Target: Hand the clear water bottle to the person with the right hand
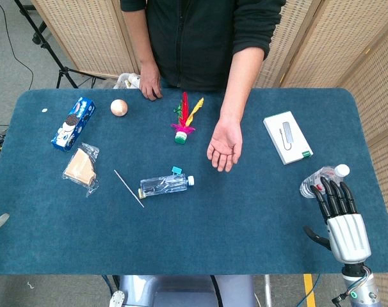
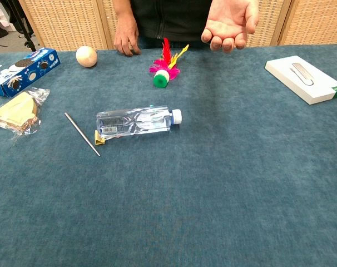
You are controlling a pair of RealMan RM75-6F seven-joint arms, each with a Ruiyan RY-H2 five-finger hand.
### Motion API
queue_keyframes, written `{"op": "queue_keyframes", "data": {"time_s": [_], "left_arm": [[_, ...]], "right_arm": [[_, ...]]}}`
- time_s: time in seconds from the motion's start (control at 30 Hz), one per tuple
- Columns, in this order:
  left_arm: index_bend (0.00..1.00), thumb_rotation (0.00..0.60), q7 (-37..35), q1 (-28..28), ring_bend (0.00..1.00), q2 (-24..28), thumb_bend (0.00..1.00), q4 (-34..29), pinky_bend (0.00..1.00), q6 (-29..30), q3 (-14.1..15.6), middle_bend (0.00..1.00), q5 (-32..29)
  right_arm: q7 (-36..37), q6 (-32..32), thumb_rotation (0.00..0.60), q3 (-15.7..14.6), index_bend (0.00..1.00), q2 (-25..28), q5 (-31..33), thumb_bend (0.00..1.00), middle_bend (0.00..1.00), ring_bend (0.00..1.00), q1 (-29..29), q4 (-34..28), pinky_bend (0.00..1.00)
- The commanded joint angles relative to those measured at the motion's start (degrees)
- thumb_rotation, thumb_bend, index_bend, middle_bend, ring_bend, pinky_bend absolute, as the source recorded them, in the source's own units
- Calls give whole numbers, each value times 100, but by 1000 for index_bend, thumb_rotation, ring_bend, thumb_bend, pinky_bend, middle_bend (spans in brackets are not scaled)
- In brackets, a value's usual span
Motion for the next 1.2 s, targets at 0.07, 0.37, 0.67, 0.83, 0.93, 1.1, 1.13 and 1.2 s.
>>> {"op": "queue_keyframes", "data": {"time_s": [0.07, 0.37, 0.67, 0.83, 0.93, 1.1, 1.13, 1.2], "left_arm": [[0, 600, -10, 9, 0, 10, 0, -5, 0, -35, 24, 0, 42], [0, 600, -123, -26, 0, 44, 0, -2, 0, -179, 46, 0, 51], [0, 600, -161, -102, 0, 70, 0, -2, 0, -377, -17, 0, -131], [0, 600, -145, -166, 0, 65, 0, 18, 0, -539, -70, 0, -305], [0, 600, -124, -229, 0, 57, 0, 30, 0, -686, -116, 0, -455], [0, 600, -90, -300, 0, 45, 0, 47, 0, -844, -141, 0, -555], [0, 600, -92, -315, 0, 42, 0, 52, 0, -880, -145, 0, -576], [0, 600, -96, -354, 0, 35, 0, 76, 0, -960, -169, 0, -644]], "right_arm": [[101, -110, 600, 40, 83, 35, -40, 0, 0, 0, -26, 19, 34], [1119, -1126, 600, -111, 176, -166, -387, 0, 125, 13, 417, 183, 76], [1295, -2404, 600, 240, 245, -974, -499, 7, 174, 33, 1364, 808, 117], [1162, -3001, 600, 552, 245, -1395, -365, 44, 174, 33, 1883, 1004, 117], [908, -3488, 600, 816, 245, -1771, -148, 55, 174, 33, 2270, 1037, 117], [490, -4040, 600, 1146, 245, -2290, 250, 96, 173, 33, 2706, 1353, 118], [444, -4194, 600, 1230, 245, -2417, 376, 100, 173, 33, 2814, 1447, 118], [280, -4501, 600, 1488, 245, -2739, 666, 106, 171, 33, 3105, 1753, 118]]}}
